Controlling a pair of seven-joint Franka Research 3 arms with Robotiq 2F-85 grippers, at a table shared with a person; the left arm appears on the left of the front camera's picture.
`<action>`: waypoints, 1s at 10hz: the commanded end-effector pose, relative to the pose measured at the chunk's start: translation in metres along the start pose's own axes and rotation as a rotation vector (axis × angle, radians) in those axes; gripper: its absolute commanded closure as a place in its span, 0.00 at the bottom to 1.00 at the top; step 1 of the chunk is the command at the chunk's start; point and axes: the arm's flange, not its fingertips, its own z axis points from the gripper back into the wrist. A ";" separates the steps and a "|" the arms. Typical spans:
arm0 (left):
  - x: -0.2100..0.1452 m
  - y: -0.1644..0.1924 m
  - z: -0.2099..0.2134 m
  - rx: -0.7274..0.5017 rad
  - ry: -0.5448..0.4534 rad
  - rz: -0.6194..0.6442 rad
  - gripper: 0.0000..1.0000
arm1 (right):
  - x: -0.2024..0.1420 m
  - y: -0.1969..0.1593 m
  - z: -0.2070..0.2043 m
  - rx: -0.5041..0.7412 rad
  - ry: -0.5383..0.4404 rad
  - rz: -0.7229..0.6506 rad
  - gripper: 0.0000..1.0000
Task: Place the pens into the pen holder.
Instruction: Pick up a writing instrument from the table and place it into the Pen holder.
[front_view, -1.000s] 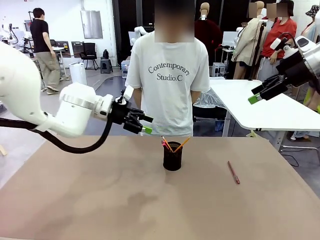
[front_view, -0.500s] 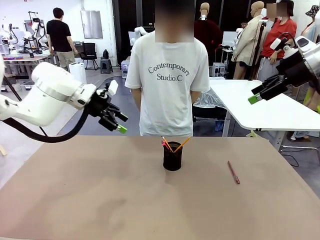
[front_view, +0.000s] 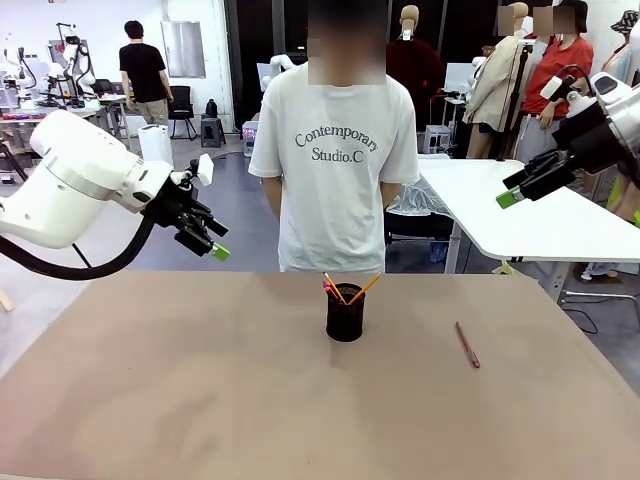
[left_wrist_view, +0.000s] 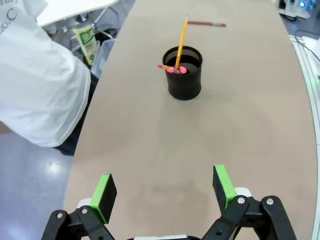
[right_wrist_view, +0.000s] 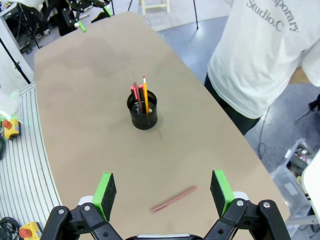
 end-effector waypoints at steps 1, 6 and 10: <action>-0.002 -0.006 0.005 -0.026 -0.045 0.018 0.00 | 0.003 -0.001 0.001 -0.004 -0.003 0.002 0.00; 0.000 0.000 0.000 0.000 0.000 0.000 0.00 | 0.003 -0.001 0.001 -0.004 -0.003 0.002 0.00; 0.000 0.000 0.000 0.000 0.000 0.000 0.00 | 0.003 -0.001 0.001 -0.004 -0.003 0.002 0.00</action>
